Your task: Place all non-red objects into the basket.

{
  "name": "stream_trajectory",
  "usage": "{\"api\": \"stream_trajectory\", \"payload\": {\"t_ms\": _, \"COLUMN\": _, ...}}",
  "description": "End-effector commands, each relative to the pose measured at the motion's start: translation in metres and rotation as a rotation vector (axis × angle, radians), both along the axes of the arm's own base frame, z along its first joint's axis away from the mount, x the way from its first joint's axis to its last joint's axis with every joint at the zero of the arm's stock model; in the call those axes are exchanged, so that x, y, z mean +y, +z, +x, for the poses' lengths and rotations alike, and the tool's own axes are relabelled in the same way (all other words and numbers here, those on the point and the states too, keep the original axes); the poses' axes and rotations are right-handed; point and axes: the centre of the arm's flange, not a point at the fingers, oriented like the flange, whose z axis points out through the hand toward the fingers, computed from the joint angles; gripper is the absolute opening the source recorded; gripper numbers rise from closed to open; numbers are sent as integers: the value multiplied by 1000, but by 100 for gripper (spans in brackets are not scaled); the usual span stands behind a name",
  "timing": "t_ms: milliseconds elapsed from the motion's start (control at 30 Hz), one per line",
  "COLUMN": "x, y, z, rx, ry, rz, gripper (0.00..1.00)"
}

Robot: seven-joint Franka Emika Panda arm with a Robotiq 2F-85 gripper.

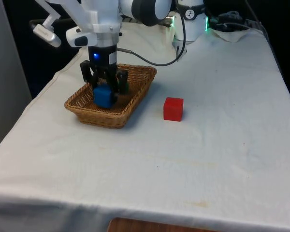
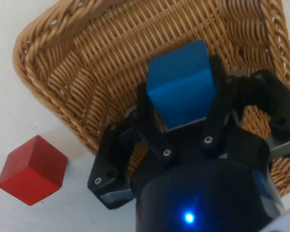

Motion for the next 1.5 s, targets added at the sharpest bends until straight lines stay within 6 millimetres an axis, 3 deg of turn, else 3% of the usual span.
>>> {"api": "stream_trajectory", "payload": {"t_ms": 0, "x": -1, "y": 0, "z": 0, "rx": -2, "ry": 2, "rz": 8, "gripper": 34}}
{"api": "stream_trajectory", "payload": {"t_ms": 67, "x": -1, "y": 0, "z": 0, "rx": -2, "ry": 1, "rz": 9, "gripper": 53}}
{"api": "stream_trajectory", "payload": {"t_ms": 100, "x": -2, "y": 1, "z": 0, "rx": -3, "ry": 1, "rz": 9, "gripper": 74}}
{"api": "stream_trajectory", "payload": {"t_ms": 200, "x": -1, "y": 0, "z": 0, "rx": 1, "ry": 1, "rz": 0, "gripper": 99}}
{"api": "stream_trajectory", "payload": {"t_ms": 500, "x": -1, "y": 0, "z": -1, "rx": 1, "ry": 0, "rz": 1, "gripper": 100}}
{"api": "stream_trajectory", "payload": {"t_ms": 767, "x": 1, "y": 23, "z": 2, "rx": -19, "ry": -3, "rz": 31, "gripper": 100}}
{"api": "stream_trajectory", "payload": {"t_ms": 1467, "x": 65, "y": 69, "z": 14, "rx": -23, "ry": 33, "rz": 45, "gripper": 100}}
